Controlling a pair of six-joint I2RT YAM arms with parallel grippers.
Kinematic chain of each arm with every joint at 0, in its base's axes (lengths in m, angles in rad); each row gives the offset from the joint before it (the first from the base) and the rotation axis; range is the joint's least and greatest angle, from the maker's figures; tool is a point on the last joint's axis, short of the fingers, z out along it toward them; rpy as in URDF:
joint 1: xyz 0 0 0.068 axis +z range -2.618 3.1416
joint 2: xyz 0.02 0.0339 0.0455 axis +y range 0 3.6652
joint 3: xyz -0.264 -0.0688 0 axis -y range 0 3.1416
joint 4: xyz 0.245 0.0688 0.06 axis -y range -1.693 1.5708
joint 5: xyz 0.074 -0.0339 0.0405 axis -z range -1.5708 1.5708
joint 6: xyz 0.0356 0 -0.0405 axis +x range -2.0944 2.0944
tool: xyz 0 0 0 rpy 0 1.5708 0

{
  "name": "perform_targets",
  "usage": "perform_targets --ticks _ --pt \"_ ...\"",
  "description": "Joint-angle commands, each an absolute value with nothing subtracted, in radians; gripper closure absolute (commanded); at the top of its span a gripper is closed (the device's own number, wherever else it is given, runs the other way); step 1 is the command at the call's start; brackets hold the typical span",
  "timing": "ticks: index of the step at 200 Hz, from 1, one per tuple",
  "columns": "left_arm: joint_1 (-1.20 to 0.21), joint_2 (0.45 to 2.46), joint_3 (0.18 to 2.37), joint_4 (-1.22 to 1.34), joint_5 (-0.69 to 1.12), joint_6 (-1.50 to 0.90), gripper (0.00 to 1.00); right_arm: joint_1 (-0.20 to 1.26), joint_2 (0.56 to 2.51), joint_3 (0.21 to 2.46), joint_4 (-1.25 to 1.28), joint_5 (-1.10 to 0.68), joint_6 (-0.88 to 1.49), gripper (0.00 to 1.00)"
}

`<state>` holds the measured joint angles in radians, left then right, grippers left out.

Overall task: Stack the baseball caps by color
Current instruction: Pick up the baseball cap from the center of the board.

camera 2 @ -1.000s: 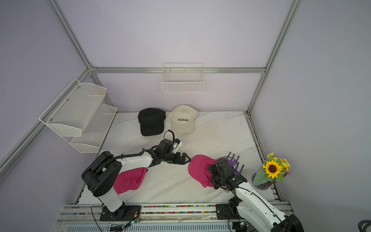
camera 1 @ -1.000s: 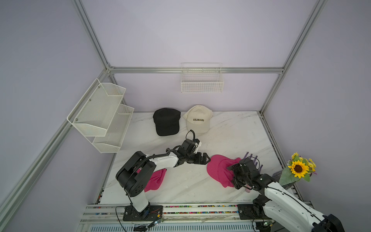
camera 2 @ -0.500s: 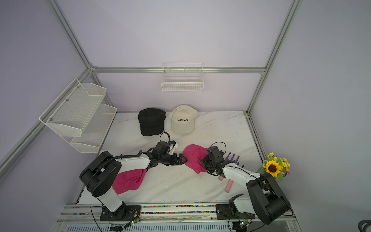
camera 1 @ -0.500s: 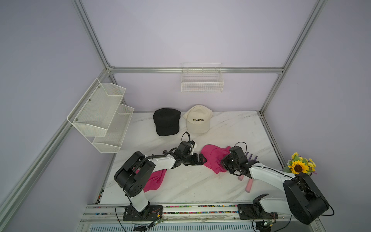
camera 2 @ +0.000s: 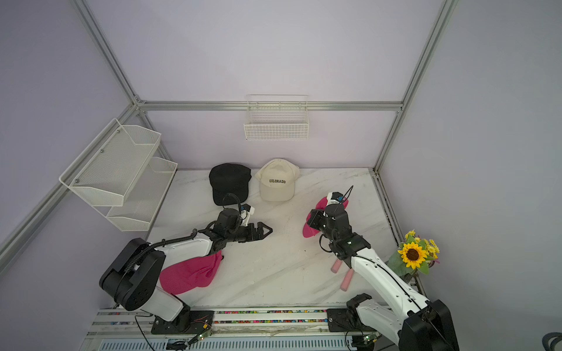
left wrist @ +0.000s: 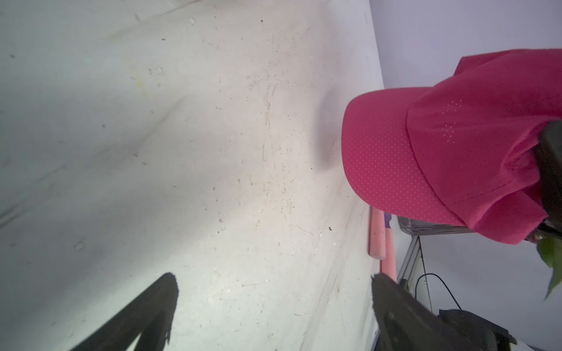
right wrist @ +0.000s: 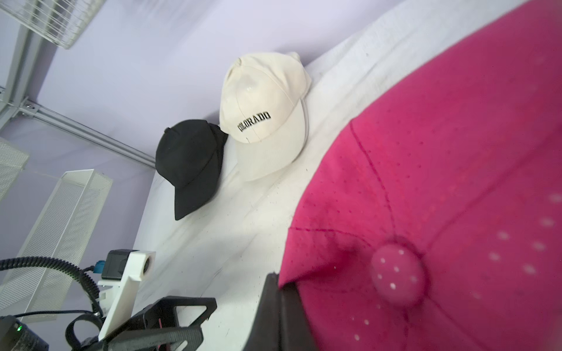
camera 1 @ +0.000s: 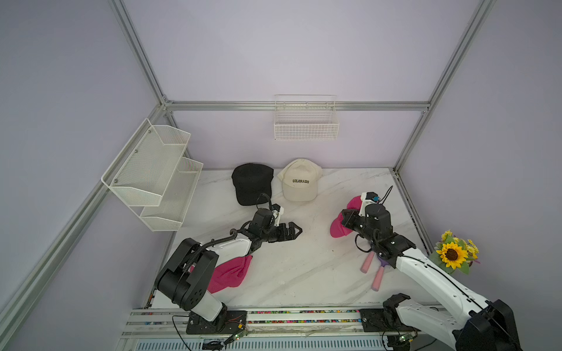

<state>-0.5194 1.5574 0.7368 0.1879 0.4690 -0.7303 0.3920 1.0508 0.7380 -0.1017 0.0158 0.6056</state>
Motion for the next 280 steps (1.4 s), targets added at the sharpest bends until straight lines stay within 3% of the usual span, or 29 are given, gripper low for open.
perform_targets --ticks 1,32,78,109,187,219,234,240,246,262,265,271,275,280 --pt "-0.515 1.546 0.727 0.353 0.583 -0.743 0.00 0.387 1.023 0.846 -0.085 -0.060 0.377 1.00" --pt "-0.463 1.527 0.722 0.479 0.682 -0.849 0.00 0.387 0.993 0.895 0.022 -0.136 0.314 1.00" --pt "-0.356 1.527 0.636 0.976 0.809 -1.232 0.00 0.387 0.982 0.853 0.205 -0.371 0.316 1.00" --pt "-0.349 1.492 0.652 0.982 0.818 -1.243 0.00 0.387 0.975 0.807 0.266 -0.382 0.304 1.00" --pt "-0.389 1.528 0.737 0.782 0.855 -1.213 0.00 0.389 1.011 0.698 0.550 -0.609 0.406 1.00" --pt "-0.397 1.556 0.736 0.881 0.872 -1.266 0.01 0.402 1.062 0.661 0.642 -0.646 0.441 1.00" --pt "-0.404 1.569 0.747 0.943 0.892 -1.287 0.17 0.409 1.093 0.632 0.702 -0.652 0.474 1.00" --pt "-0.405 1.571 0.753 0.950 0.897 -1.290 0.32 0.411 1.104 0.616 0.729 -0.653 0.486 1.00" --pt "-0.405 1.569 0.755 0.945 0.897 -1.289 0.54 0.411 1.110 0.607 0.744 -0.649 0.494 1.00" --pt "-0.393 1.547 0.734 0.941 0.878 -1.279 0.95 0.410 1.093 0.596 0.701 -0.566 0.487 1.00" --pt "-0.388 1.541 0.728 0.939 0.872 -1.278 1.00 0.409 1.085 0.595 0.688 -0.544 0.485 1.00" --pt "-0.376 1.527 0.712 0.937 0.861 -1.275 1.00 0.410 1.067 0.596 0.656 -0.495 0.484 1.00" --pt "-0.369 1.519 0.702 0.937 0.856 -1.272 1.00 0.408 1.051 0.597 0.630 -0.452 0.480 0.87" --pt "-0.360 1.508 0.692 0.939 0.851 -1.268 1.00 0.405 1.029 0.598 0.598 -0.395 0.477 0.64"
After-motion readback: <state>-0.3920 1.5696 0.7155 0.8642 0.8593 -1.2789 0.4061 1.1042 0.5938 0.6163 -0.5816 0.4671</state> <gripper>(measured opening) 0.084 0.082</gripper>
